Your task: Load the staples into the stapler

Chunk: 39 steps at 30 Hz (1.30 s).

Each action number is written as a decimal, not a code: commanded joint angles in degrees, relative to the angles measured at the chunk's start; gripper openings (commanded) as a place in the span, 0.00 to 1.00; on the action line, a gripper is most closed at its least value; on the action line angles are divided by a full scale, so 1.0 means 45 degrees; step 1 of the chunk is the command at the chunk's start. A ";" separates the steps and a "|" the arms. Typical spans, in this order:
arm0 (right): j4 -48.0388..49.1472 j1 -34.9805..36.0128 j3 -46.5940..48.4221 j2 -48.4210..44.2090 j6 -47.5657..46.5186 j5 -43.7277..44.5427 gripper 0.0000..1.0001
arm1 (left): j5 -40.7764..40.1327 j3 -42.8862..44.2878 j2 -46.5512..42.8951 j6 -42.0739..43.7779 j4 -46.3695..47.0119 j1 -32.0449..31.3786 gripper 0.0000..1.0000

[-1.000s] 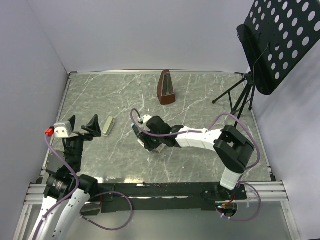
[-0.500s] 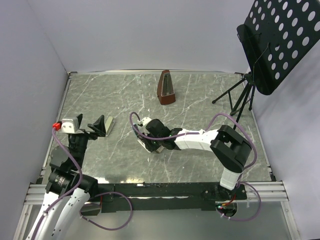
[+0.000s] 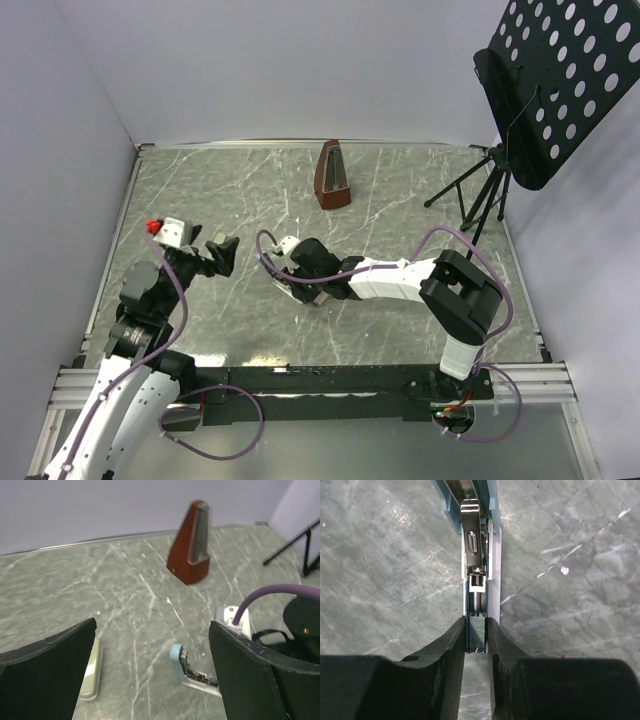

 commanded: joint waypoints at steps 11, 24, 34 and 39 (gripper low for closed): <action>0.2444 -0.1002 -0.1784 -0.2465 -0.2280 -0.2569 0.00 | 1.1771 0.0238 0.3157 0.2393 0.2369 0.2495 0.97; 0.3539 -0.0943 -0.2918 -0.3736 -0.2437 -0.3350 0.00 | 1.5067 0.2737 0.7827 1.0203 -0.3972 0.2715 0.99; 0.3676 -0.0650 -0.3192 -0.4322 -0.2866 -0.3916 0.00 | 1.3388 0.4046 0.9781 1.2178 -0.6299 0.1288 0.87; 0.3676 -0.0553 -0.3212 -0.4381 -0.3101 -0.4230 0.00 | 1.3561 0.4652 1.0153 1.2959 -0.7314 0.1170 0.79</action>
